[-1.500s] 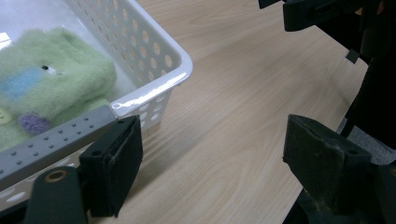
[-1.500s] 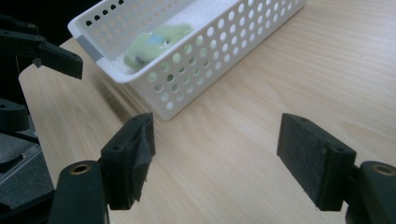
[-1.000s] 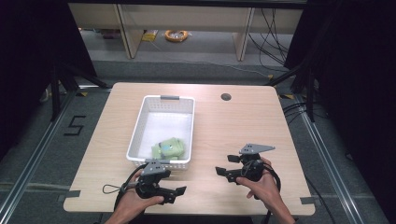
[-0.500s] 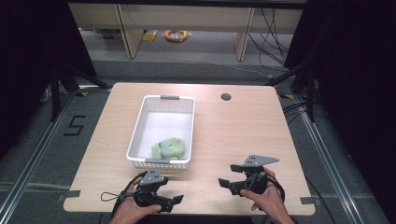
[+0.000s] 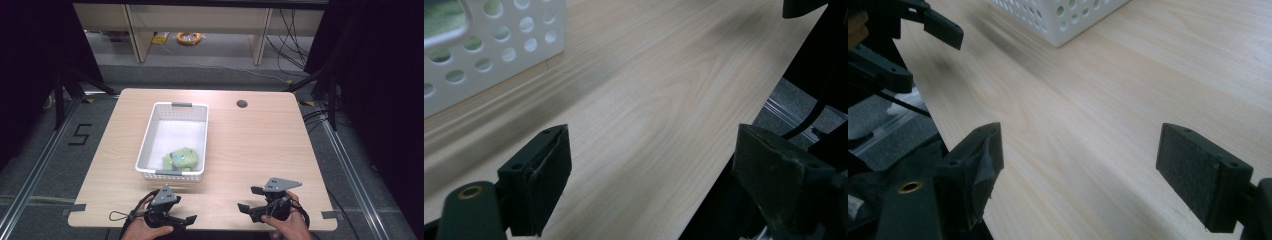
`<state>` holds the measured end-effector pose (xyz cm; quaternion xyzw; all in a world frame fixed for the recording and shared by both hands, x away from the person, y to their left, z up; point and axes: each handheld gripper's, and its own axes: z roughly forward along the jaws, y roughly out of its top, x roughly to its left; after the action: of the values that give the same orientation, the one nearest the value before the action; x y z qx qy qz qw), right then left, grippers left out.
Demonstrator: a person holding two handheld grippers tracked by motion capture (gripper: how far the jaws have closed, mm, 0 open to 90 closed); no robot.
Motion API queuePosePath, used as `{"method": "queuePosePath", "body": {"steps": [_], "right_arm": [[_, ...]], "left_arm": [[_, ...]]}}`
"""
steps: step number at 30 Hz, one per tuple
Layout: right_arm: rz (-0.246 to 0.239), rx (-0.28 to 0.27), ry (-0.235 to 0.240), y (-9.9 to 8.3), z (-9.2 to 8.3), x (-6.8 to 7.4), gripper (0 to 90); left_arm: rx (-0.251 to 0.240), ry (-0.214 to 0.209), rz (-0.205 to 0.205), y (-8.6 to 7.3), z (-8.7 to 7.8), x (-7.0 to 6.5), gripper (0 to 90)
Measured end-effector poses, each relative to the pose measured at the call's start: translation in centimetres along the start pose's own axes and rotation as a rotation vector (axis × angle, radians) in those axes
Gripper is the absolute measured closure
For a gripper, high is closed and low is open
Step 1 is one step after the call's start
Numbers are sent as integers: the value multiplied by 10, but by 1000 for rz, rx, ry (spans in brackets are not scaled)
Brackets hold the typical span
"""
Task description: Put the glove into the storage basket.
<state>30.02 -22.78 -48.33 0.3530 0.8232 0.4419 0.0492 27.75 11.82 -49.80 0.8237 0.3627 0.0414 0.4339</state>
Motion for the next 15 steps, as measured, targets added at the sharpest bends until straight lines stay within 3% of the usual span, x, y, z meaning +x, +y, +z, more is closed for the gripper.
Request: {"method": "queuePosePath", "body": {"steps": [2, 3, 4, 5, 7, 9, 10, 11, 15], "right_arm": [[10, 12, 3, -2, -1, 3, 198], [-35, 18, -5, -4, 0, 2, 194], [-35, 18, -5, -4, 0, 2, 194], [-34, 25, -32, -8, -1, 6, 190], [-40, 31, -8, -11, -1, 7, 186], [-34, 37, -16, -14, -1, 8, 180], [-34, 37, -16, -14, -1, 8, 180], [-32, 34, -18, -15, -1, 9, 180], [-26, 53, -14, -20, -2, 11, 181]], "left_arm": [[-1, -6, 2, -1, 0, -1, 154], [-7, -2, 9, -2, 0, -1, 154], [-14, -7, -14, -3, 1, -3, 154], [-5, -3, 7, -3, -1, -2, 154], [-10, 9, 21, -5, 0, -3, 154], [16, -14, 1, -6, -1, -4, 154], [-9, -12, 2, -7, 1, -6, 154], [4, -11, 19, -8, 1, -6, 154], [5, -11, 6, -10, 3, -10, 154]]}}
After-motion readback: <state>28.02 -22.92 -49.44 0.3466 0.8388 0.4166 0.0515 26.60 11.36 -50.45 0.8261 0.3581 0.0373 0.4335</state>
